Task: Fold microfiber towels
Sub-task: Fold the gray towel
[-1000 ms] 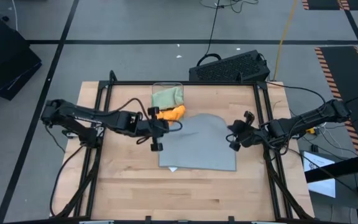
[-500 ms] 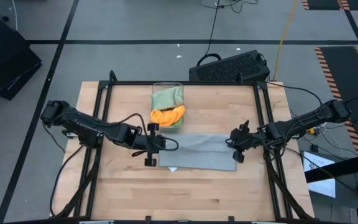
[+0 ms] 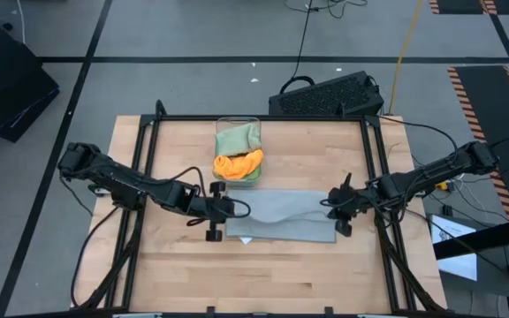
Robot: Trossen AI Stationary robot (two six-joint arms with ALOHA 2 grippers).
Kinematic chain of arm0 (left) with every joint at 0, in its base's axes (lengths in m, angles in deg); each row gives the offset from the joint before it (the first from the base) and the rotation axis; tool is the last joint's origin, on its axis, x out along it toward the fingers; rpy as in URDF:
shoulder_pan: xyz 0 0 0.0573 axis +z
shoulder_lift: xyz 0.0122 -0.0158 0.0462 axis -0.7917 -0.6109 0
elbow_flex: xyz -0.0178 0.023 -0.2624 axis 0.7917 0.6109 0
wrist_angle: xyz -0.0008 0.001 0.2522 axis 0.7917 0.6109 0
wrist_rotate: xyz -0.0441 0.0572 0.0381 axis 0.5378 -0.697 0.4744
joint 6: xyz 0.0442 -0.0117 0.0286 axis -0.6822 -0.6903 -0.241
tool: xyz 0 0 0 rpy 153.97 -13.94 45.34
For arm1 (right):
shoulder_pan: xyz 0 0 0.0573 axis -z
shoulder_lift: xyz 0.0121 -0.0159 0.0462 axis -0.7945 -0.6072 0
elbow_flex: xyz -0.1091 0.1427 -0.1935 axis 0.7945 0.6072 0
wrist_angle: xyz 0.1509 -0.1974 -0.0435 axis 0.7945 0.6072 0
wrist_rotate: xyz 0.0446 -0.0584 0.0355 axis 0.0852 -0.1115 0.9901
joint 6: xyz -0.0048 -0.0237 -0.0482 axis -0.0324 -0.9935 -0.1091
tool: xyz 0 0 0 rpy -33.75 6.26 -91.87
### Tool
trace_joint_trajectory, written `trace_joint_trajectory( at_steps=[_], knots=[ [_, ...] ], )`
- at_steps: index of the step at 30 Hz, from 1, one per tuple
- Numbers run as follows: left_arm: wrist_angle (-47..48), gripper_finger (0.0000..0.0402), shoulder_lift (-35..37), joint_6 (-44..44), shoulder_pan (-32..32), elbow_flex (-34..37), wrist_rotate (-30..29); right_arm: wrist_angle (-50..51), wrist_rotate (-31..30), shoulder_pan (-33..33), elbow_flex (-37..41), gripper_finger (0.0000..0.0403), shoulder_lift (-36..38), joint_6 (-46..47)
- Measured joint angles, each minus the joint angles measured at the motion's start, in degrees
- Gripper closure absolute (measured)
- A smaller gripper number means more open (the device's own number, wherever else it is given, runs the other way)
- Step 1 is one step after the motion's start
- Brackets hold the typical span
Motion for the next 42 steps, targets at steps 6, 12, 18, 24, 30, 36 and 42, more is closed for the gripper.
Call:
trace_joint_trajectory(
  at_steps=[6, 12, 18, 24, 30, 36, 42],
  knots=[
    [-0.9, 0.0389, 0.0, 2.0, -0.3, 1.2, 1.0, -0.4, 2.6, -1.3, 0.0, 0.0403, 0.0, 2.1],
    [-2.7, 0.0387, 0.0, 2.7, -0.4, 2.7, 2.5, -4.9, 4.0, -1.9, 4.5, 0.0401, -0.2, 4.5],
    [-3.2, 0.0394, 0.0, 5.6, -0.5, 3.7, 3.0, -13.1, 7.7, -1.9, 9.9, 0.0400, -0.2, 7.1],
    [-6.4, 0.0383, 0.0, 6.5, -1.7, 3.7, 3.0, -15.5, 10.5, -1.9, 11.2, 0.0400, -0.2, 7.2],
    [-7.1, 0.0396, 0.0, 7.2, -3.3, 3.7, 2.8, -15.5, 13.7, -2.4, 11.2, 0.0399, -0.1, 8.4],
    [-7.0, 0.0385, 0.0, 7.6, -3.8, 3.7, 2.4, -18.2, 14.8, -5.0, 11.2, 0.0399, -0.1, 10.2],
    [-6.0, 0.0393, 0.0, 8.1, -3.3, 3.7, 2.2, -17.9, 11.2, -6.5, 11.2, 0.0397, -0.1, 10.1]
  ],
)
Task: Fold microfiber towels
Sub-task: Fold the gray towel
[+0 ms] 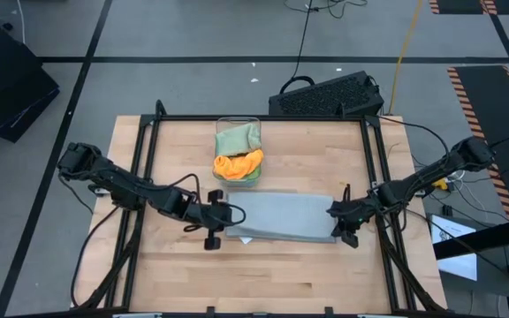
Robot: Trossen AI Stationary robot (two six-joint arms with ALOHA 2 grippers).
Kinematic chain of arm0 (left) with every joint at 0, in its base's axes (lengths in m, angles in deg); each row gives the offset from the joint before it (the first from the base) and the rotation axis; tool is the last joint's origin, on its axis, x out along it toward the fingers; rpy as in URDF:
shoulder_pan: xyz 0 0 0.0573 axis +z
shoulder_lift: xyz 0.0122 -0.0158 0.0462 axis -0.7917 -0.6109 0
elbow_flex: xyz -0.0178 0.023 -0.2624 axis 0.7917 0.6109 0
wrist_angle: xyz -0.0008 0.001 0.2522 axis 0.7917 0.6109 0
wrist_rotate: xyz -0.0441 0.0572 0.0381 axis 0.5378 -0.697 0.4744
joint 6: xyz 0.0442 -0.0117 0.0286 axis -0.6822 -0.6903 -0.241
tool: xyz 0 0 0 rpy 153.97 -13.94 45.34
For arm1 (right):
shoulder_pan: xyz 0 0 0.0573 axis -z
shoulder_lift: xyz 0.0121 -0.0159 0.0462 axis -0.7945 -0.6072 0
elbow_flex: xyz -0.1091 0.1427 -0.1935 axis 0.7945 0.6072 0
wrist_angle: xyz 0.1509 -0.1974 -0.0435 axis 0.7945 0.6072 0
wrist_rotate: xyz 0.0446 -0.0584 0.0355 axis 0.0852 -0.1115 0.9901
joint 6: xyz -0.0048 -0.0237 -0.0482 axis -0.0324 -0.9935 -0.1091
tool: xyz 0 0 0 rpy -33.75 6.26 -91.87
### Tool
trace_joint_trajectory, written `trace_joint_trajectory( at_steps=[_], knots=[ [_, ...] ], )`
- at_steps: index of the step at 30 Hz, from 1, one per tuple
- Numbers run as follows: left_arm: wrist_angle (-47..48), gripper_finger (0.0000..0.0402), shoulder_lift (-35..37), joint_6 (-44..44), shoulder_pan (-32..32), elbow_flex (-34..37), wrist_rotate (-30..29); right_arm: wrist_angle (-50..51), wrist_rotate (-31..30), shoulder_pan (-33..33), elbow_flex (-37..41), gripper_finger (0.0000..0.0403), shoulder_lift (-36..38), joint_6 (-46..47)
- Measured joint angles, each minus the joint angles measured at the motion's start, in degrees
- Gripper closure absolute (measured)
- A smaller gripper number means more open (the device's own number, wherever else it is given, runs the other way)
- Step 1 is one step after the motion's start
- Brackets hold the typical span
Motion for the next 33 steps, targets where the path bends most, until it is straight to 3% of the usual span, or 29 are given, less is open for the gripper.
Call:
trace_joint_trajectory(
  at_steps=[4, 15, 22, 27, 33],
  knots=[
    [0.1, 0.0393, 0.0, 1.7, -0.3, 0.0, -0.2, 0.0, -1.0, -0.6, 0.0, 0.0380, 0.0, 0.2],
    [-2.4, 0.0280, 0.0, 4.5, -1.4, 0.0, 1.0, 0.0, 0.5, -1.4, 0.0, 0.0292, 0.0, -0.1],
    [-2.3, 0.0258, 0.0, 4.4, -1.2, 0.0, -0.8, 0.0, 0.0, -1.4, 0.0, 0.0267, 0.0, -0.3],
    [-0.6, 0.0256, 0.0, 10.4, -1.2, 0.0, -7.8, -4.1, -7.6, -1.4, 0.0, 0.0266, 0.0, -0.8],
    [3.7, 0.0256, 0.0, 23.6, -1.4, 0.5, -14.0, -12.4, -19.5, -1.4, -0.1, 0.0266, 0.0, -6.1]
  ],
)
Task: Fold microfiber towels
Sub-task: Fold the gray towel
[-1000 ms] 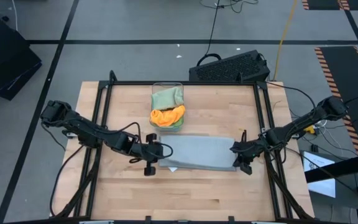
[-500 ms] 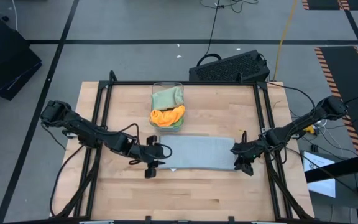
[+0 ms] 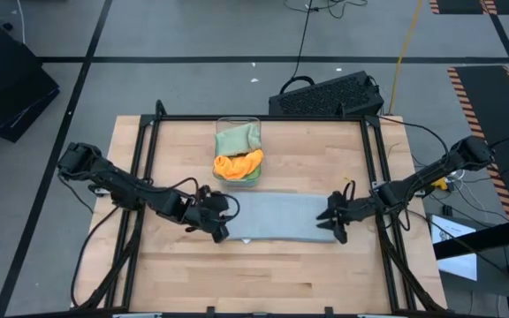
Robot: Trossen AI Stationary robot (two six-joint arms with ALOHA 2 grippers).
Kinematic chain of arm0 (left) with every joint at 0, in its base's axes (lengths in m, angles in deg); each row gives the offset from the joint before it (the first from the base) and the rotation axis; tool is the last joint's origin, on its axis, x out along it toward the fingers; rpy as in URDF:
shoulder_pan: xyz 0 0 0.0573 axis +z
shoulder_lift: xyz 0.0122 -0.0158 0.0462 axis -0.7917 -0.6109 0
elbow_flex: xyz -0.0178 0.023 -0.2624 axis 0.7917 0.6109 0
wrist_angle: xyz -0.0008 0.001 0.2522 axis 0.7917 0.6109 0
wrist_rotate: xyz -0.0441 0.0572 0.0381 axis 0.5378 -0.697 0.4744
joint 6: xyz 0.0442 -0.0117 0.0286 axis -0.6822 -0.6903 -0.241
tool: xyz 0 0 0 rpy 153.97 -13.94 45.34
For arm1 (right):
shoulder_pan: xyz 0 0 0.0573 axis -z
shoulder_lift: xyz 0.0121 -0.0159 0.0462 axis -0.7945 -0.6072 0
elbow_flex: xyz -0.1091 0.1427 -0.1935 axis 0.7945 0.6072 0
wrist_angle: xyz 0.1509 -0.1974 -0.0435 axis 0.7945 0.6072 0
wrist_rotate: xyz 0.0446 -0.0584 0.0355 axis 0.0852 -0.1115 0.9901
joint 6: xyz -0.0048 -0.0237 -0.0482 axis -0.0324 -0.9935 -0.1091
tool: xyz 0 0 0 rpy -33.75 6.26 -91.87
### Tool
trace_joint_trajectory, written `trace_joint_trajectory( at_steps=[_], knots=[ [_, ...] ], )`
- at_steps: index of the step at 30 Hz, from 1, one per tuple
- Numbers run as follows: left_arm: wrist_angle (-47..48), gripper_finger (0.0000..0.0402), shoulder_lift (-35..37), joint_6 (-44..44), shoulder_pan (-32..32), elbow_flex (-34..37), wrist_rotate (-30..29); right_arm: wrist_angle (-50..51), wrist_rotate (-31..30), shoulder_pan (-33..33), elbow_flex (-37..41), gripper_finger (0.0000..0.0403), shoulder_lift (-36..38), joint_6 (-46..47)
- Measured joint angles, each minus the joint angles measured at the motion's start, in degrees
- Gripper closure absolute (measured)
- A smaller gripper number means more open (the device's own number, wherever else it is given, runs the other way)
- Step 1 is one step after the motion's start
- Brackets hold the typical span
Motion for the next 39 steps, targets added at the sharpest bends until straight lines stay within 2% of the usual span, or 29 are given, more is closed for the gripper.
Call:
trace_joint_trajectory(
  at_steps=[4, 8, 12, 18, 24, 29, 32, 34, 37, 39],
  knots=[
    [-5.4, 0.0249, 0.0, 12.1, 0.4, 4.9, -0.1, -2.3, -7.0, 0.0, 0.0, 0.0266, 0.0, -3.8],
    [-16.6, 0.0213, 0.0, 22.2, -0.1, 10.7, 2.9, -3.6, -7.2, 0.0, 0.0, 0.0266, 0.0, -7.4],
    [-19.2, 0.0174, 0.0, 30.0, -1.6, 12.4, 4.4, -3.9, -7.2, 0.1, 0.0, 0.0266, 0.0, -11.2],
    [-18.8, 0.0161, -2.4, 37.8, -3.1, 12.4, 7.4, -4.2, -7.3, 0.1, 0.0, 0.0266, 0.0, -14.2],
    [-25.0, 0.0160, -9.1, 43.9, -3.2, 12.3, 13.6, -4.9, -7.2, 0.2, 0.0, 0.0266, 0.0, -15.7],
    [-29.4, 0.0161, -12.9, 44.3, -3.2, 11.5, 12.6, -6.3, -7.2, 0.2, 0.1, 0.0266, -0.1, -15.1],
    [-30.3, 0.0173, -14.9, 44.3, -3.3, 10.6, 11.4, -8.8, -7.2, 0.2, 0.0, 0.0266, -1.1, -15.5],
    [-30.6, 0.0196, -15.9, 43.6, -3.3, 10.4, 11.1, -11.7, -7.2, 0.2, 0.1, 0.0266, -2.4, -16.0],
    [-30.7, 0.0253, -17.7, 41.5, -3.3, 10.4, 10.1, -16.3, -7.2, 0.2, 0.0, 0.0266, -4.8, -16.7],
    [-30.5, 0.0305, -18.5, 39.8, -3.3, 10.3, 9.8, -20.4, -7.2, 0.5, 0.0, 0.0266, -7.5, -16.7]
  ],
)
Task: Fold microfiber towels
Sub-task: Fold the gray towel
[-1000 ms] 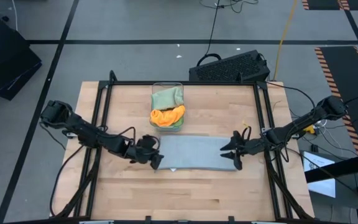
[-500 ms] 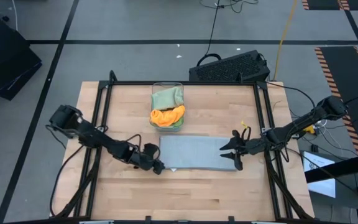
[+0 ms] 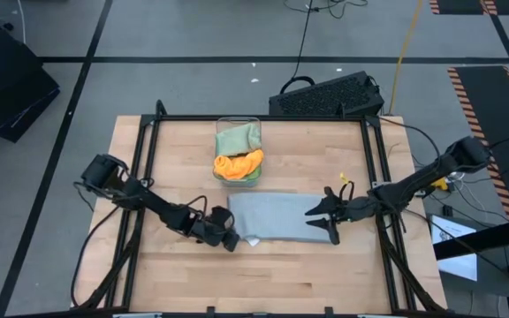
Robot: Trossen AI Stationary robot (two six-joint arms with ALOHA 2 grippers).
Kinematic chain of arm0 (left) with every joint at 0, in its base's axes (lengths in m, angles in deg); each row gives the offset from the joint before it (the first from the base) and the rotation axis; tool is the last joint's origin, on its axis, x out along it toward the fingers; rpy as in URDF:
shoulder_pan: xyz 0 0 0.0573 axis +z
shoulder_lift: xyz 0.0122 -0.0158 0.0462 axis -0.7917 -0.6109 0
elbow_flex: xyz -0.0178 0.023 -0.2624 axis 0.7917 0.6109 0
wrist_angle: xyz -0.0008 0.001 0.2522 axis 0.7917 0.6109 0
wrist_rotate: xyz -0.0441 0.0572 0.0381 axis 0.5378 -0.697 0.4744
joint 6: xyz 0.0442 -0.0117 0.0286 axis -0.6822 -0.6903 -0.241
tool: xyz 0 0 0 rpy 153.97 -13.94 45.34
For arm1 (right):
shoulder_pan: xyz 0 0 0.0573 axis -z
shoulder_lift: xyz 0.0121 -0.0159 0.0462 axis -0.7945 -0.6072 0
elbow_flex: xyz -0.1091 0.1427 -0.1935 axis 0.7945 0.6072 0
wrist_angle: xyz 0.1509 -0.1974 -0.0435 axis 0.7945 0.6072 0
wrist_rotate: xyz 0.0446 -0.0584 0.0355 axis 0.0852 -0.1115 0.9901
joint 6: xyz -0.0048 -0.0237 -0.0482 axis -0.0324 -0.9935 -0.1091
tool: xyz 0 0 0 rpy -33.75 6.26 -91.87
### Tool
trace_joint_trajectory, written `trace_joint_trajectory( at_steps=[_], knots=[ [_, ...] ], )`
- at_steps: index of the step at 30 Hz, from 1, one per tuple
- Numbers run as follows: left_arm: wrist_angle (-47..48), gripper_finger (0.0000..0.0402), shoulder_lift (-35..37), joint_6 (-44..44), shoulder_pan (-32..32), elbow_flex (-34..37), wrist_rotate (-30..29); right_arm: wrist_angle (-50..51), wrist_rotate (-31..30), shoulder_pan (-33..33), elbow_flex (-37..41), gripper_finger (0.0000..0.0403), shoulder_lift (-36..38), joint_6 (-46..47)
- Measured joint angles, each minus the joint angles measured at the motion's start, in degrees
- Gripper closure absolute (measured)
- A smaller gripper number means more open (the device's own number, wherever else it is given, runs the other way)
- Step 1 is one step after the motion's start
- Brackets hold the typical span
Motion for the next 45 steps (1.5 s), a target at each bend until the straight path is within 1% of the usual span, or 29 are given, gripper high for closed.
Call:
trace_joint_trajectory(
  at_steps=[2, 3, 4, 6, 8, 10, 12, 14, 17, 20, 23, 27, 30, 35, 39, 45],
  knots=[
    [0.2, 0.0362, -0.2, -2.3, 0.0, 0.1, -0.1, -4.0, 0.0, 0.6, 0.0, 0.0266, -3.1, 0.7],
    [0.0, 0.0380, -0.2, -3.3, -0.3, 0.2, 0.0, -6.6, 0.1, 1.1, 0.0, 0.0266, -5.0, 1.3],
    [-0.3, 0.0387, -0.1, -4.3, -0.7, 0.2, 0.1, -8.9, 0.1, 1.5, -0.1, 0.0266, -6.8, 1.8],
    [-0.5, 0.0385, 0.8, -6.2, -1.7, 0.3, 0.2, -13.0, 0.3, 1.9, -0.2, 0.0266, -10.6, 2.7],
    [-0.3, 0.0387, 1.7, -6.6, -2.9, 0.3, 0.5, -14.5, 0.4, 1.9, -1.7, 0.0266, -14.4, 3.0],
    [1.0, 0.0394, 2.8, -6.6, -4.4, 0.3, 3.1, -14.5, 0.5, 1.9, -4.3, 0.0266, -17.9, 3.0],
    [3.1, 0.0394, 4.0, -6.3, -5.7, 0.3, 6.2, -14.7, 1.9, 1.9, -7.9, 0.0266, -21.8, 2.4],
    [5.5, 0.0392, 5.0, -5.6, -6.6, 0.3, 7.9, -14.4, 2.4, 1.9, -11.7, 0.0265, -25.6, 1.1],
    [10.9, 0.0395, 7.1, -4.6, -8.4, 0.3, 8.8, -11.7, 5.1, 3.1, -18.6, 0.0265, -30.7, -2.0],
    [15.9, 0.0395, 9.1, -4.7, -10.1, 0.3, 9.7, -6.6, 5.5, 5.3, -26.2, 0.0264, -35.8, -4.2],
    [19.4, 0.0392, 10.7, -7.4, -11.7, 0.3, 10.9, -3.6, 8.8, 7.9, -33.7, 0.0255, -41.2, -7.6],
    [23.5, 0.0396, 12.2, -9.1, -12.9, 0.3, 10.8, -2.8, 11.1, 10.9, -43.2, 0.0231, -48.5, -14.4],
    [24.7, 0.0394, 12.6, -9.1, -13.8, 0.4, 8.4, -1.7, 11.4, 13.1, -49.9, 0.0206, -53.5, -19.4],
    [24.7, 0.0397, 12.6, -10.2, -14.6, 0.4, 6.4, 2.2, 16.8, 16.6, -61.0, 0.0171, -61.1, -23.9],
    [24.7, 0.0393, 12.6, -10.3, -14.7, 0.4, 6.1, 5.7, 18.8, 18.6, -68.5, 0.0166, -66.1, -26.7],
    [25.3, 0.0397, 12.6, -12.3, -15.4, 0.4, 4.7, 6.1, 26.9, 21.8, -74.6, 0.0172, -71.8, -27.4]
  ],
)
